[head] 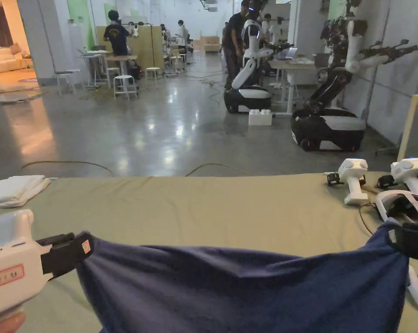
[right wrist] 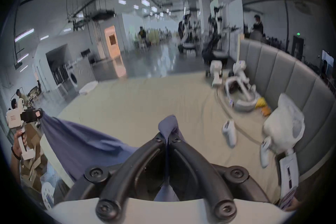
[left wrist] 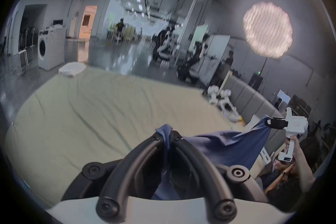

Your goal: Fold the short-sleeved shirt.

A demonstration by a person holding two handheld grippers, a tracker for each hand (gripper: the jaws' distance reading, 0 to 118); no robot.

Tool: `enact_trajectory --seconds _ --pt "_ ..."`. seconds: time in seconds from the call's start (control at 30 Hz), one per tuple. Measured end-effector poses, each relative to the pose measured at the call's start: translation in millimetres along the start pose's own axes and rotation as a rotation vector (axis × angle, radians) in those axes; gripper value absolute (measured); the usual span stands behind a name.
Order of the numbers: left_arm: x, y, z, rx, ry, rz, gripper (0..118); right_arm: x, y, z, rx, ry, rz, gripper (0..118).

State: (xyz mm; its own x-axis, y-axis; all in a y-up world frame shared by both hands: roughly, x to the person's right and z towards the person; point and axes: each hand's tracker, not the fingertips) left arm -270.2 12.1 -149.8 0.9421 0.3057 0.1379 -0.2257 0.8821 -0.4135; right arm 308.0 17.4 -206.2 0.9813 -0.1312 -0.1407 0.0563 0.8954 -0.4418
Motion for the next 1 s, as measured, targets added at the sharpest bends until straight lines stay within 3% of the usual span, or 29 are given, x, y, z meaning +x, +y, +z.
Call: enact_trajectory --seconds 0.1,0.23,0.37,0.7,1.0 --pt "9.6 42.8 22.8 0.094 0.053 -0.043 8 -10.4 46.7 18.4 0.070 0.004 0.007 2" --pt "18.0 92.4 37.5 0.163 0.050 -0.037 8 -30.8 96.9 26.0 0.136 -0.059 0.091 2" --pt "23.7 134.9 31.8 0.222 0.130 -0.068 8 -46.4 143.9 22.1 0.175 -0.077 0.078 2" --pt "17.4 213.6 -21.9 0.271 0.228 -0.080 8 -59.8 238.4 -37.0 0.226 -0.165 0.108 2" --pt "11.3 260.2 -88.9 0.267 0.270 -0.073 8 -64.6 293.5 -94.3 0.243 -0.211 0.078 2"
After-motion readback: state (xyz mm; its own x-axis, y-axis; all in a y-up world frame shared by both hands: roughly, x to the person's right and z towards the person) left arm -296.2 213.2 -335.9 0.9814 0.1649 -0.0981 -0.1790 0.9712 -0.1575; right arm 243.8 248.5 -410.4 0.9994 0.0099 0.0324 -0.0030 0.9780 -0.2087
